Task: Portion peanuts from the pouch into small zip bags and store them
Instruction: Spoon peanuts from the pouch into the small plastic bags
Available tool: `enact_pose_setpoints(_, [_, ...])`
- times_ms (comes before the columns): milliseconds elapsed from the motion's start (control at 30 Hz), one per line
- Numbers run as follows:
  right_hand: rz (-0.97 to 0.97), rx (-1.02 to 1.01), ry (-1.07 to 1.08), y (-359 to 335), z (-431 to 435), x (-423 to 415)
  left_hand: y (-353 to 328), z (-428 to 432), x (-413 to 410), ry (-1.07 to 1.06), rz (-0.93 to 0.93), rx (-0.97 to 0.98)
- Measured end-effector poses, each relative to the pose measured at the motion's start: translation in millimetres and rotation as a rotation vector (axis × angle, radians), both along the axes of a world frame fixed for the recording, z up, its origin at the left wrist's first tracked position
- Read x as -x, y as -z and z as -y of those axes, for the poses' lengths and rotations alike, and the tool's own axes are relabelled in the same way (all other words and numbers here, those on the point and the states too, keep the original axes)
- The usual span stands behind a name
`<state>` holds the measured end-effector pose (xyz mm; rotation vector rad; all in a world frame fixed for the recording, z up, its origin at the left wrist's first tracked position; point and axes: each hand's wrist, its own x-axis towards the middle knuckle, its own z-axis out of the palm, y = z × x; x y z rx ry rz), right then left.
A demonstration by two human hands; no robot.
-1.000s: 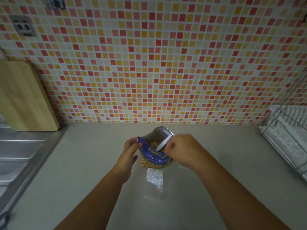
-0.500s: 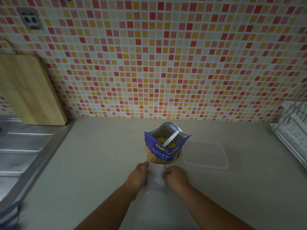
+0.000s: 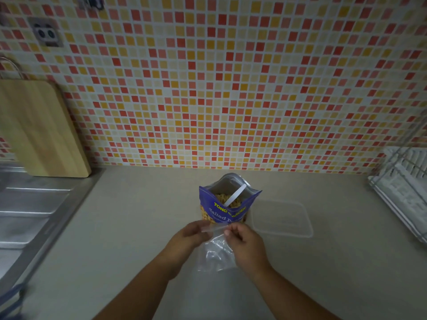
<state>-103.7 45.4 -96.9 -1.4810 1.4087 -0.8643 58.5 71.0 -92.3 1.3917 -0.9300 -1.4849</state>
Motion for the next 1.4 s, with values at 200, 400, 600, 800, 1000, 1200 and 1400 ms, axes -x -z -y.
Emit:
enact_pose_setpoints(200, [0.159,0.072,0.028,-31,-6,-6,-27,2,7,-0.126,0.246,0.237])
enact_pose_setpoints(400, [0.076,0.164,-0.014,-74,-7,-5,-38,3,6,-0.204,0.818,0.603])
enact_pose_setpoints(600, [-0.122,0.048,-0.143,-96,-6,-6,-45,2,11,-0.109,1.146,0.774])
enact_pose_setpoints(800, [-0.223,0.102,-0.277,-110,-2,2,-74,-1,10,0.173,0.848,0.526])
enact_pose_setpoints(1000, [-0.290,0.220,-0.275,-125,18,5,-77,5,3,0.122,0.768,0.544])
enact_pose_setpoints(1200, [-1.191,0.492,-0.399,-124,66,2,-77,16,-1,0.088,0.797,0.532])
enact_pose_setpoints(1400, [-1.250,0.382,-0.423,-147,65,-10,-80,34,-6,0.156,0.909,0.569])
